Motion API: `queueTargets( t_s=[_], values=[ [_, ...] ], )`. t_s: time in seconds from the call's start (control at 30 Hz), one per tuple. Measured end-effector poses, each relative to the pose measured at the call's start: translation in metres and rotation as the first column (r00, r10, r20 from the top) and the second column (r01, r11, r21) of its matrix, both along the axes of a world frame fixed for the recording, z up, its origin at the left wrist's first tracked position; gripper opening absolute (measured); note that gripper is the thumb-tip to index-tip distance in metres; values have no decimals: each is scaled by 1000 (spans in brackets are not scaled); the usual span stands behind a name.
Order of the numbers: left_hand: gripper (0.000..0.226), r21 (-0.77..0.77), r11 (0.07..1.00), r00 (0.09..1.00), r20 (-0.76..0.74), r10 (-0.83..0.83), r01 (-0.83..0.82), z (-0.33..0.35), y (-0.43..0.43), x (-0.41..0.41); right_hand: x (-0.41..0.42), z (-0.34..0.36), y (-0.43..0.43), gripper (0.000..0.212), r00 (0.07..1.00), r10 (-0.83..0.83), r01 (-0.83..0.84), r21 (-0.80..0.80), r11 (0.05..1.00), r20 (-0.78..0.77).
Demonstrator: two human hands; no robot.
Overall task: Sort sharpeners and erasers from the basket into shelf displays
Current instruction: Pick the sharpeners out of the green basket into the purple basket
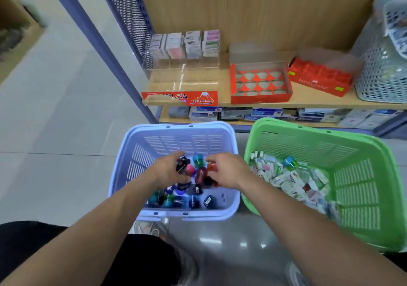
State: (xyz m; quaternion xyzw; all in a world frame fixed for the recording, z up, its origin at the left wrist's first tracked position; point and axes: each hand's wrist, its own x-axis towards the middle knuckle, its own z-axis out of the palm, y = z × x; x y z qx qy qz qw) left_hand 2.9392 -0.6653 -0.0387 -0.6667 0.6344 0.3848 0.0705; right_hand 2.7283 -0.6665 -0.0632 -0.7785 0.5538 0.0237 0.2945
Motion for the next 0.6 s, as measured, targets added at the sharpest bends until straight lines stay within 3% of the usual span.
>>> queueTargets(
  t_s=[0.1,0.2,0.37,0.5,0.6],
  values=[
    [80,-37,995,995,-15,-97,96,0,-8,-18,-39,10,2,40,988,-102,103,-4,995,120],
    [54,-134,971,976,-63,-207,197,10,-18,-60,-112,14,0,34,947,-277,278,15,960,164],
    [30,-260,905,908,-164,-385,337,8,-25,-160,-257,-29,8,39,777,-629,620,204,758,-25],
    [33,-170,860,847,-161,-506,481,-34,-25,-230,-302,-92,20,33,760,-630,646,284,708,-159],
    [35,-42,889,874,-168,-457,457,-83,-24,-267,-306,-141,26,24,781,-612,598,438,672,-128]
  ],
)
